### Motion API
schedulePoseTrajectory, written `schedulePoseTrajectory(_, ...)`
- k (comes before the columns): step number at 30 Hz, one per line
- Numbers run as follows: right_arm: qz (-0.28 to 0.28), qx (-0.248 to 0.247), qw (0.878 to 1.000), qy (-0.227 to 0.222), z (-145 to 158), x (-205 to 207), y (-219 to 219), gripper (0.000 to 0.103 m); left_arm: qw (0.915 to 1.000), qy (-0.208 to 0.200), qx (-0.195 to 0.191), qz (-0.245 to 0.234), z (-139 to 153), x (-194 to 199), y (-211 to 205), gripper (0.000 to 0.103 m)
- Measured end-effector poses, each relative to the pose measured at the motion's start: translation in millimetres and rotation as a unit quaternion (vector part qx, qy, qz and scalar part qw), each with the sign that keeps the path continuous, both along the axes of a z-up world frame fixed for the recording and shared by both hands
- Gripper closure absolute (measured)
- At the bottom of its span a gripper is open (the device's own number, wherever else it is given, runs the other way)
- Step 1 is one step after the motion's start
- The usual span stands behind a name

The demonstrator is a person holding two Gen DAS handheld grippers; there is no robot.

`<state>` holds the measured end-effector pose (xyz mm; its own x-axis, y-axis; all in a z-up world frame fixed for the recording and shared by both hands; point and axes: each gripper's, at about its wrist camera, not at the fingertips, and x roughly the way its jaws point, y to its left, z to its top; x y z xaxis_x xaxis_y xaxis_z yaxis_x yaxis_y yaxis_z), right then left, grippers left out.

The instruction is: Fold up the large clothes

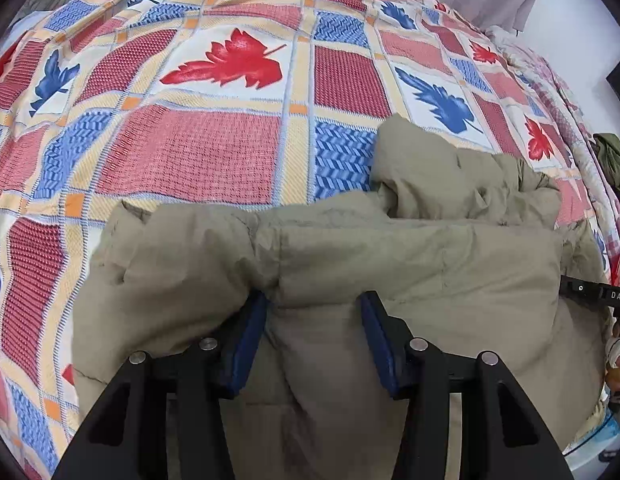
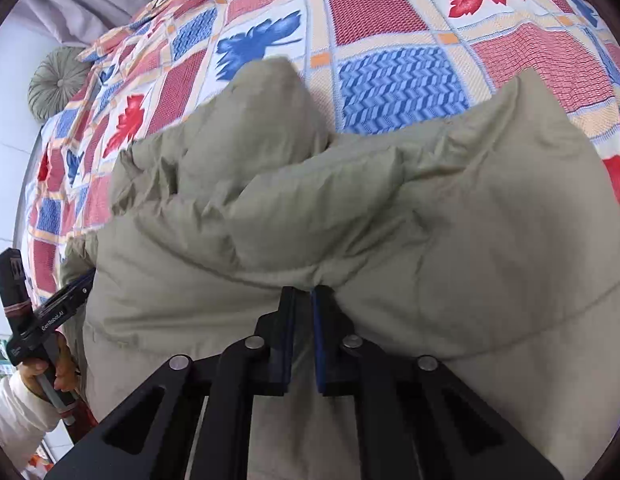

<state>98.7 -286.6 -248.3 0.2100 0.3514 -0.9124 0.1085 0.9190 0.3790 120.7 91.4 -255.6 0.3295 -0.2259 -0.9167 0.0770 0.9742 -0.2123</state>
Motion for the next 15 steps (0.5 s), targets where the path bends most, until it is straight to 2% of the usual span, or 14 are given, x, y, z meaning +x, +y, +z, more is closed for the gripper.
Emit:
schedulePoseTrajectory(2,-0.012,-0.014,1.0,-0.01,7,5,-15,0.096,0.9998,-0.01,0.008,0.013,3,7,14,0.051)
schedulePoseTrajectory(5,-0.058,-0.038,0.998,-0.013,14,8,-52,0.097,0.9983,-0.014,0.03,0.048,-1,18,34,0.051)
schedulePoseTrajectory(7,-0.087,-0.055,0.995,-0.015,14,10,-70,0.097,0.9957,-0.013,0.045,0.08,-9,25,49,0.051)
schedulePoseTrajectory(8,-0.1,-0.068,0.993,-0.017,12,11,-79,0.097,0.9943,-0.005,0.04,0.099,-17,29,58,0.051)
schedulePoseTrajectory(11,-0.129,-0.062,0.99,-0.005,-9,14,-96,0.098,0.9899,0.016,0.016,0.14,-42,37,75,0.051)
schedulePoseTrajectory(15,-0.159,-0.037,0.987,-0.003,-37,21,-109,0.103,0.9905,0.003,0.059,0.124,-55,47,63,0.05)
